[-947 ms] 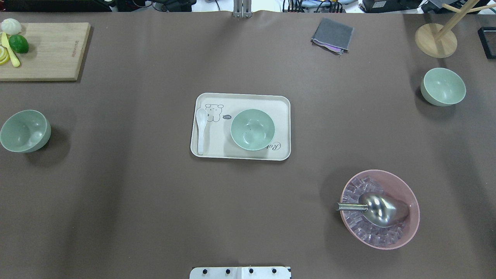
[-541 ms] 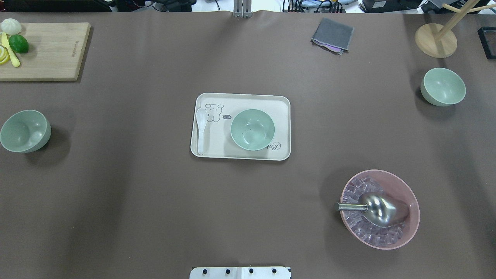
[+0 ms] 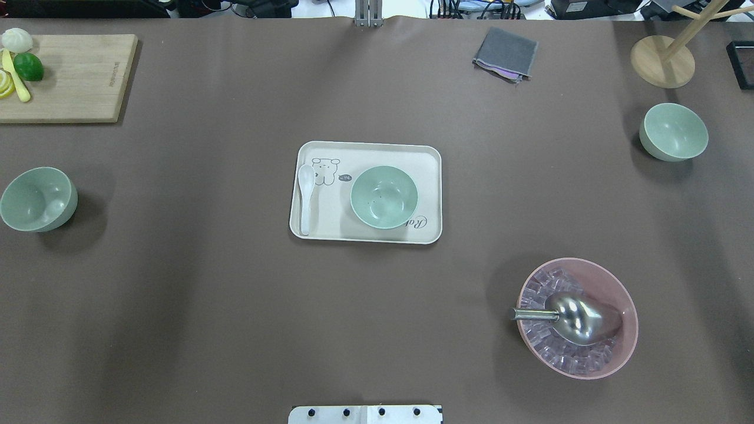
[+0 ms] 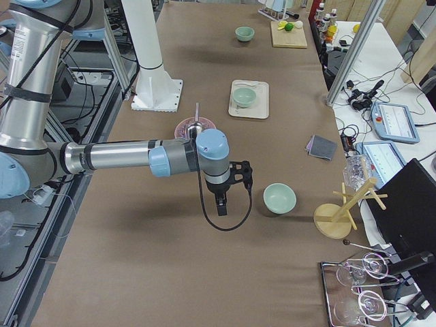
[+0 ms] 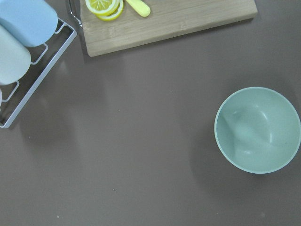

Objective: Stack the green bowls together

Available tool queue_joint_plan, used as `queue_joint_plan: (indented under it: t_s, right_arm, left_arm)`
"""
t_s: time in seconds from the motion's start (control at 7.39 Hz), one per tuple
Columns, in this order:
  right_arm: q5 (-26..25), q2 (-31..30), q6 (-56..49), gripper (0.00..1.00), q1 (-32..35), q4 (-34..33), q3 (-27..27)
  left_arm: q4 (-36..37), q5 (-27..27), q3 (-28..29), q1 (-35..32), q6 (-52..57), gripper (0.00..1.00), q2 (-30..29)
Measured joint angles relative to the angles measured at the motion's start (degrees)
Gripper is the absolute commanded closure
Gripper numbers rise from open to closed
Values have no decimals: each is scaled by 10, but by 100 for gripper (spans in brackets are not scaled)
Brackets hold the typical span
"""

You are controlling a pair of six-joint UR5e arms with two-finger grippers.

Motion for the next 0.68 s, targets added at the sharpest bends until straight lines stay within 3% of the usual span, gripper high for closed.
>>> queue_joint_plan:
  t_s: [0.27, 0.68]
  right_arm:
    - [-1, 2, 6, 0, 0, 41, -1]
    - [0, 4, 8, 0, -1, 46, -14]
  left_arm:
    - [-81, -7, 38, 2, -1, 1, -33]
    - [-118, -26, 85, 26, -21, 1, -66]
